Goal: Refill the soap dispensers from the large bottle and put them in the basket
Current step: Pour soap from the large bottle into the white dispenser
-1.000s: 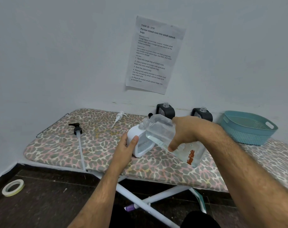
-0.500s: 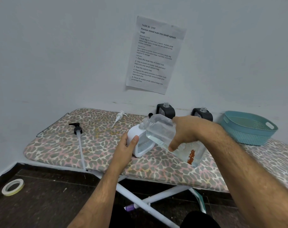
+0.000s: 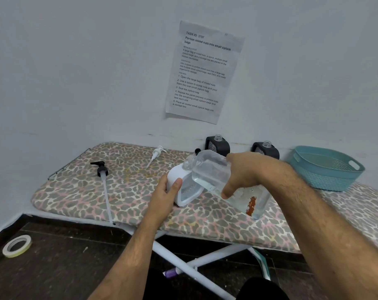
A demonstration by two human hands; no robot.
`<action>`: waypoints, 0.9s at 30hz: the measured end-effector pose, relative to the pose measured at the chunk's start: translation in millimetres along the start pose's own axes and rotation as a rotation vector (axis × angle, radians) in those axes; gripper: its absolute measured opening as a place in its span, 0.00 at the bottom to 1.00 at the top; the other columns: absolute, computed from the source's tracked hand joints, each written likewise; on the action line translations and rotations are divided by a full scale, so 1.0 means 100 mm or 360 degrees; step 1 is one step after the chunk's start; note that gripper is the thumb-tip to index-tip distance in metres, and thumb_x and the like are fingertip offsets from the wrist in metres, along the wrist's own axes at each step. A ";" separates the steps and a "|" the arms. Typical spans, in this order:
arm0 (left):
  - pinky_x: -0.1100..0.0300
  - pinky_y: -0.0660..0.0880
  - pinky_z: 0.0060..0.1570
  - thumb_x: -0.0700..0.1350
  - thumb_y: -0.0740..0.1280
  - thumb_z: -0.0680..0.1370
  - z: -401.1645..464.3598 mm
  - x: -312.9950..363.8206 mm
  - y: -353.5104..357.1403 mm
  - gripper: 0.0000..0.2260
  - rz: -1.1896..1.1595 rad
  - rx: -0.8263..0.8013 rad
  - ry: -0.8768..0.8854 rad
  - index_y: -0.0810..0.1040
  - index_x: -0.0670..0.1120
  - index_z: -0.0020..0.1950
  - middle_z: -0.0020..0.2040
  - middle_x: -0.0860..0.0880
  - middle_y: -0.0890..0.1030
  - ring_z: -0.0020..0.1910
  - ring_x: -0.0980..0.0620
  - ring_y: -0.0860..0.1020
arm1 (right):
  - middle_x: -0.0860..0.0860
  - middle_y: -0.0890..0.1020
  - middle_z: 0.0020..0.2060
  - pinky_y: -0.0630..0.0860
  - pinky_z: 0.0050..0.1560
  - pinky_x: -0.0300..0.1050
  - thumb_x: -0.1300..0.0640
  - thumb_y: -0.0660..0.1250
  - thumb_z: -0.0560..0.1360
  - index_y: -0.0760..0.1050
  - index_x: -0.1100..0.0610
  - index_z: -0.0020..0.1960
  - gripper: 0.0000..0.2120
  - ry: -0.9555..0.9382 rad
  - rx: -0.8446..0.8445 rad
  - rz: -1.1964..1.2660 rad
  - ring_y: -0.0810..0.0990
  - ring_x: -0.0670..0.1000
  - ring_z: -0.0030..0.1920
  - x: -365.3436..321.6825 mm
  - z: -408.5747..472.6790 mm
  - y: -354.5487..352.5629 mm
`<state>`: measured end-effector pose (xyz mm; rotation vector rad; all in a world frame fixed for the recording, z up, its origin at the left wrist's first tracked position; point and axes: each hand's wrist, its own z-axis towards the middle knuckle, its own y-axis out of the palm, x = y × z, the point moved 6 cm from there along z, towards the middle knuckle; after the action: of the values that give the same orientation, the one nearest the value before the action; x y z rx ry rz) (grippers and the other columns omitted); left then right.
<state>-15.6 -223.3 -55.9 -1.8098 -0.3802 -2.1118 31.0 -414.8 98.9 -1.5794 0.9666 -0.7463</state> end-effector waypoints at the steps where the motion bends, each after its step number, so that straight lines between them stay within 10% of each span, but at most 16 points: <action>1: 0.62 0.79 0.47 0.62 0.64 0.74 0.01 -0.01 0.00 0.27 -0.0004 -0.0003 0.0003 0.71 0.54 0.71 0.61 0.53 0.80 0.56 0.57 0.81 | 0.48 0.77 0.56 0.76 0.56 0.49 0.39 0.80 0.62 0.67 0.50 0.69 0.42 0.0001 0.0000 -0.0004 0.73 0.51 0.50 0.00 0.00 0.00; 11: 0.52 0.78 0.59 0.65 0.65 0.74 0.05 -0.07 -0.01 0.27 -0.0015 -0.0011 0.0018 0.72 0.55 0.70 0.61 0.54 0.81 0.58 0.56 0.81 | 0.46 0.73 0.49 0.75 0.54 0.48 0.39 0.80 0.62 0.68 0.51 0.69 0.41 -0.0013 0.0013 -0.0008 0.73 0.52 0.49 0.00 0.00 -0.01; 27: 0.59 0.77 0.46 0.64 0.64 0.73 0.01 -0.03 -0.01 0.27 0.0025 0.0005 -0.0001 0.72 0.55 0.70 0.60 0.53 0.81 0.56 0.54 0.81 | 0.46 0.73 0.49 0.76 0.54 0.49 0.39 0.80 0.61 0.68 0.50 0.68 0.41 -0.0008 0.0020 -0.0005 0.73 0.52 0.49 0.02 0.02 -0.01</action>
<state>-14.3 -221.9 -58.4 -1.8059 -0.3675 -2.0991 33.8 -415.1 98.9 -1.5713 0.9542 -0.7489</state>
